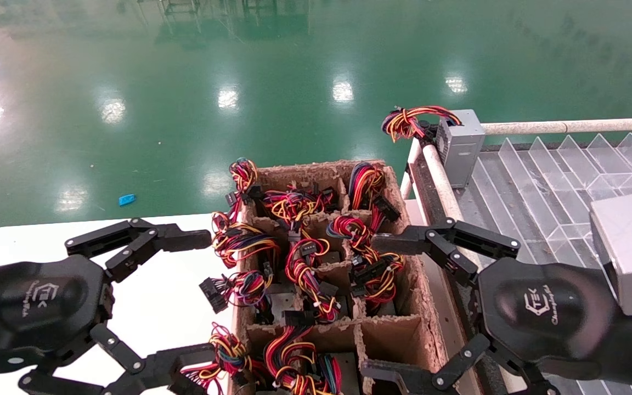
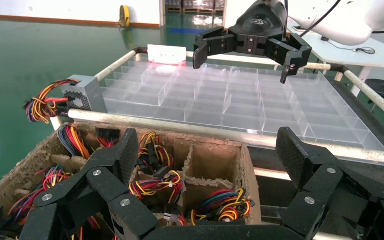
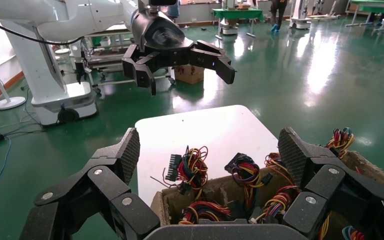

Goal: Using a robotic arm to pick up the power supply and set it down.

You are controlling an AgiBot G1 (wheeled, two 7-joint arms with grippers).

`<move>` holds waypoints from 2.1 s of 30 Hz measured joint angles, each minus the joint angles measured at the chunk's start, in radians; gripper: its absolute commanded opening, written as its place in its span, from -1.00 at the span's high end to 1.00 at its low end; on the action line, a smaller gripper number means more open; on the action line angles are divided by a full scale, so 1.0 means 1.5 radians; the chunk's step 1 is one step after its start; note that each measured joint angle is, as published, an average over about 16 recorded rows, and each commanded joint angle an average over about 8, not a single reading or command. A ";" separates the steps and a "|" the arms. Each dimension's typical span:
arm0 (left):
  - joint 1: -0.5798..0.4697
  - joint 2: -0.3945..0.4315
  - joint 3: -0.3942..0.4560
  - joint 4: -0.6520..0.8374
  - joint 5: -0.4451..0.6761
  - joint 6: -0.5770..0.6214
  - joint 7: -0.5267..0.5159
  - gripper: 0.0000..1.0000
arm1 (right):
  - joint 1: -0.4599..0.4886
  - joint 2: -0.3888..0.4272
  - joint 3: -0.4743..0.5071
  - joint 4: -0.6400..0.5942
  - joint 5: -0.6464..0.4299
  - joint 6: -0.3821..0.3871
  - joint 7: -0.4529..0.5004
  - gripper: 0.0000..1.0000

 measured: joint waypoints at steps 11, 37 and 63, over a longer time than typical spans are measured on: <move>0.000 0.000 0.000 0.000 0.000 0.000 0.000 -1.00 | 0.000 0.000 0.000 0.000 0.000 0.000 0.000 -1.00; 0.000 0.000 0.000 0.000 0.000 0.000 0.000 1.00 | 0.006 -0.047 -0.043 -0.017 -0.112 0.102 0.011 -1.00; 0.000 0.000 0.000 0.000 0.000 0.000 0.000 1.00 | 0.076 -0.153 -0.166 -0.062 -0.318 0.187 0.111 1.00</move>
